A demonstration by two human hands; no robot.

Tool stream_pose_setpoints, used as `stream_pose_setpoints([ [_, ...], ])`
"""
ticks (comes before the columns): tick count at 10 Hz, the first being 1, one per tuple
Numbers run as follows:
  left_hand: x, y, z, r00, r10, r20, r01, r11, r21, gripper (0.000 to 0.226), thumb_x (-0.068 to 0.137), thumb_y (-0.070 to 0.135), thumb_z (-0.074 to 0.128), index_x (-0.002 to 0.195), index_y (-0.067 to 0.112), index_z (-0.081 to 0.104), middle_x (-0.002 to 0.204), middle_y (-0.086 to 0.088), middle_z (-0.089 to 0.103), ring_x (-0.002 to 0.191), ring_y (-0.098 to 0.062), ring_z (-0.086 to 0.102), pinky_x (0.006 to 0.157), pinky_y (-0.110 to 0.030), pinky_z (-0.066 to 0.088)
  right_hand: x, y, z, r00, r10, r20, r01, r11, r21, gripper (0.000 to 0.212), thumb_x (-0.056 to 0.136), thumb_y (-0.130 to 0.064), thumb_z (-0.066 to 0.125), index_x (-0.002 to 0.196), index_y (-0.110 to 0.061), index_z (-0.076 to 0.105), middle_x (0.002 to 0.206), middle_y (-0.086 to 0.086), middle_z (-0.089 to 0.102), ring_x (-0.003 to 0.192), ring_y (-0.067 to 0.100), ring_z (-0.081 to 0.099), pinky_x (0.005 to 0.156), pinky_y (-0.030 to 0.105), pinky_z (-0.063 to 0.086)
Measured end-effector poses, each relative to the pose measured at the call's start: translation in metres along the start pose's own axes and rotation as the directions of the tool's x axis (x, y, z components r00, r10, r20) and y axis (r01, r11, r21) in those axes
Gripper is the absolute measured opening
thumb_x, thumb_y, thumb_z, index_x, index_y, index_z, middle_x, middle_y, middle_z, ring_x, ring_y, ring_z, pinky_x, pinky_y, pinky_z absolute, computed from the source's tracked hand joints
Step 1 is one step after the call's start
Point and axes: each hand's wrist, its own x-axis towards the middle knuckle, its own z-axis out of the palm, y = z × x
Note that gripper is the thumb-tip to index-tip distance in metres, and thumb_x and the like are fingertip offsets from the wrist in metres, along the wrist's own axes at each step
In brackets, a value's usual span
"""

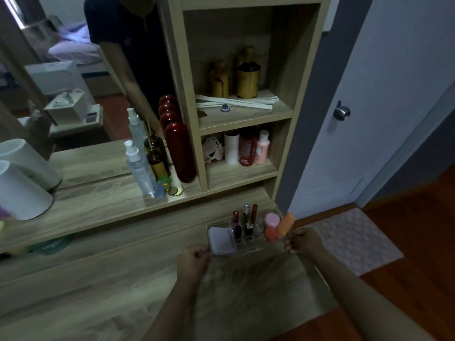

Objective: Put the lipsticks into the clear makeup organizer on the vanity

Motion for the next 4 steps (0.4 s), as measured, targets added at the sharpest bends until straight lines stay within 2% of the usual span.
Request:
stream_pose_setpoints([
  [1, -0.002, -0.001, -0.001, 1.0, 0.022, 0.007, -0.022, 1.0, 0.014, 0.015, 0.079, 0.001, 0.066, 0.075, 0.013, 0.075, 0.078, -0.019, 0.074, 0.069, -0.017, 0.062, 0.07, -0.04, 0.056, 0.003, 0.002, 0.0, 1.0, -0.006, -0.023, 0.007, 1.0, 0.017, 0.024, 0.091, 0.008, 0.041, 0.071, 0.0, 0.05, 0.063, 0.019, 0.05, 0.034, 0.023, 0.053, 0.037, 0.022, 0.043],
  [2, -0.001, 0.0, -0.002, 0.999, 0.038, 0.033, -0.039, 0.998, 0.055, 0.017, 0.082, 0.006, 0.064, 0.071, 0.017, 0.071, 0.074, -0.017, 0.073, 0.068, -0.017, 0.061, 0.07, -0.038, 0.055, -0.001, 0.004, -0.002, 0.999, -0.01, 0.04, 0.011, 1.0, -0.028, 0.031, 0.095, -0.001, 0.037, 0.066, -0.003, 0.049, 0.065, 0.017, 0.049, 0.05, 0.023, 0.047, 0.049, 0.026, 0.034],
  [3, 0.002, 0.002, -0.006, 0.993, 0.036, 0.114, -0.053, 0.987, 0.15, 0.021, 0.083, 0.008, 0.063, 0.068, 0.023, 0.066, 0.073, -0.009, 0.068, 0.071, -0.014, 0.058, 0.074, -0.036, 0.054, -0.008, 0.006, -0.01, 0.979, -0.176, 0.098, 0.199, 0.928, -0.316, 0.032, 0.097, -0.002, 0.044, 0.072, -0.009, 0.062, 0.068, 0.013, 0.061, 0.056, 0.022, 0.054, 0.053, 0.028, 0.042],
  [4, 0.008, 0.01, -0.017, 0.993, 0.07, 0.09, -0.084, 0.984, 0.158, 0.02, 0.084, 0.004, 0.06, 0.076, 0.016, 0.074, 0.085, -0.017, 0.076, 0.079, -0.013, 0.064, 0.079, -0.036, 0.053, -0.022, 0.0, -0.022, 0.964, -0.197, 0.18, 0.258, 0.854, -0.452, 0.019, 0.092, -0.001, 0.051, 0.099, 0.004, 0.068, 0.088, 0.024, 0.071, 0.069, 0.023, 0.062, 0.069, 0.036, 0.053],
])
